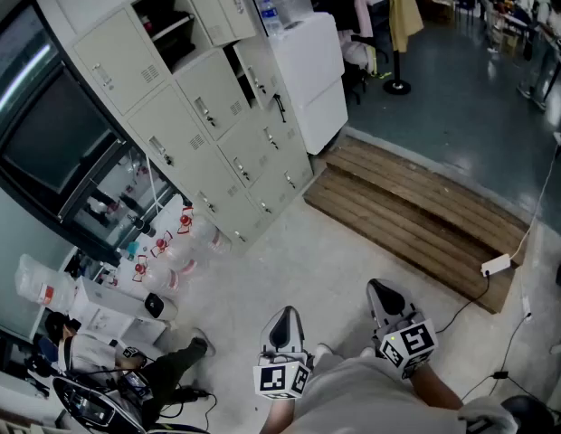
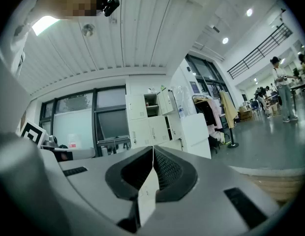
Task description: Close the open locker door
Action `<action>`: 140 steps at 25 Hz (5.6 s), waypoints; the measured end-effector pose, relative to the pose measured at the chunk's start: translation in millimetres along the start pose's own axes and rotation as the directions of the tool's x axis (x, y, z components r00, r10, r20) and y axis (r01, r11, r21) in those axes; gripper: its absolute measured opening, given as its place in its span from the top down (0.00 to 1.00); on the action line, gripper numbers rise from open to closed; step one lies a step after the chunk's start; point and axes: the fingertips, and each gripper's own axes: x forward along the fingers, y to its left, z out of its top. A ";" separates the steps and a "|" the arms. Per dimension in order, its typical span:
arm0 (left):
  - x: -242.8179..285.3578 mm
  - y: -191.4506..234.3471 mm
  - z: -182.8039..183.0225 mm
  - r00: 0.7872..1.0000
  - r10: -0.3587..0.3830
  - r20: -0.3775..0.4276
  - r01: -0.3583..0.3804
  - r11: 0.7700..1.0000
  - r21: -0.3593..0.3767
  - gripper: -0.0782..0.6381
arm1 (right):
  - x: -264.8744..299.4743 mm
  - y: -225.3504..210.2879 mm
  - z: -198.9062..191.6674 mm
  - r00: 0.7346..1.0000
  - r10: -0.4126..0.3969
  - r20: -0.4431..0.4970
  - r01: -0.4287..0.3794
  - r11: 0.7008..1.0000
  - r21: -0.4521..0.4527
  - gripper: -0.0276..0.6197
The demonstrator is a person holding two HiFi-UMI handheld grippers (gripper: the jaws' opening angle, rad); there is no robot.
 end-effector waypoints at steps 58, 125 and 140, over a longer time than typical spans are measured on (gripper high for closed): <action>226.9 146.8 30.4 0.997 -0.031 0.064 0.032 0.999 -0.016 0.88 | 269.2 -47.3 -12.8 0.995 0.010 -0.097 -0.007 1.000 0.030 0.91; 655.1 397.7 152.7 0.957 0.207 0.201 -0.217 0.976 0.029 0.88 | 786.6 -216.7 80.1 0.951 0.308 0.006 -0.308 0.950 0.060 0.91; 712.1 392.7 207.9 0.895 0.362 0.260 -0.393 0.916 0.079 0.88 | 892.1 -282.1 183.0 0.850 0.509 0.136 -0.516 0.857 0.018 0.91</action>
